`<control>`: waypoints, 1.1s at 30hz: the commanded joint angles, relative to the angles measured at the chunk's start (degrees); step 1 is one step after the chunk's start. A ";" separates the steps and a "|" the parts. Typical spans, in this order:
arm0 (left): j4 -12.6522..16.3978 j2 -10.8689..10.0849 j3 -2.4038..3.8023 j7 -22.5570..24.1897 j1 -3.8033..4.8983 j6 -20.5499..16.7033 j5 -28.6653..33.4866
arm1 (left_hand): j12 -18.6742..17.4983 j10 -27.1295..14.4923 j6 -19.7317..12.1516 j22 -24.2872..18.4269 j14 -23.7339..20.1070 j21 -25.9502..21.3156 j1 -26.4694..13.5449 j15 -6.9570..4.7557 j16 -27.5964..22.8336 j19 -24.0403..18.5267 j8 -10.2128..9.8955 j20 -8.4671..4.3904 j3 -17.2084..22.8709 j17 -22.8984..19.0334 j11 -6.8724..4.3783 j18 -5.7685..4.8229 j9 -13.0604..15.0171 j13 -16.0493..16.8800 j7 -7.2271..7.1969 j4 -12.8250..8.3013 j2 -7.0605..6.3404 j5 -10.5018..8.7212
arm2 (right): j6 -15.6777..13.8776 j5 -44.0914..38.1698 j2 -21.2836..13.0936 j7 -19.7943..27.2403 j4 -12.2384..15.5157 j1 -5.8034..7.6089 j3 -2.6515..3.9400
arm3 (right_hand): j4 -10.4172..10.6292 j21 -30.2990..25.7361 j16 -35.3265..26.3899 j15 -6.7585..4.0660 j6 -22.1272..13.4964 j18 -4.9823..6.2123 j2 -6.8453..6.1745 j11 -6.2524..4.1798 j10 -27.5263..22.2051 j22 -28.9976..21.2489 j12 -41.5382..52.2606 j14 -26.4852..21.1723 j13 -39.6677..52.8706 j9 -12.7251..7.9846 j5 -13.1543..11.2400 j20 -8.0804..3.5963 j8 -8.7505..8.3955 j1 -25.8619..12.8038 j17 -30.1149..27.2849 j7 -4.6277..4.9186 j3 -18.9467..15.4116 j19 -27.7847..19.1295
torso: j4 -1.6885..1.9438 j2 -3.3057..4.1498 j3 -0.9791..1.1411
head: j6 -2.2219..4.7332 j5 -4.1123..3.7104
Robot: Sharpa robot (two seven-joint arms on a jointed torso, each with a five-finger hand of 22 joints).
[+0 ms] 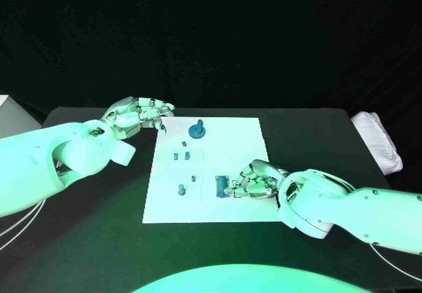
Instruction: Assemble the parts on the task board
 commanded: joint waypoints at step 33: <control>-0.06 0.18 0.02 -0.30 0.02 1.07 -0.04 | 0.35 -0.65 -0.48 -0.21 -0.39 -0.37 0.21 0.08 0.32 0.55 0.42 0.12 -0.04 0.04 0.07 0.83 -0.08 -0.06 0.40 0.61 0.63 0.34 | 0.87 1.70 2.58 2.30 -2.62 -0.75 0.01 | 0.89 0.44 0.26 -0.44 0.25 -0.85 0.98 -0.23 5.32 11.13 0.57 5.93 14.08 -1.19 -0.25 -0.42 -0.47 4.39 14.93 -0.14 5.67 4.15 | 0.03 0.01 -0.04 | -0.48 0.09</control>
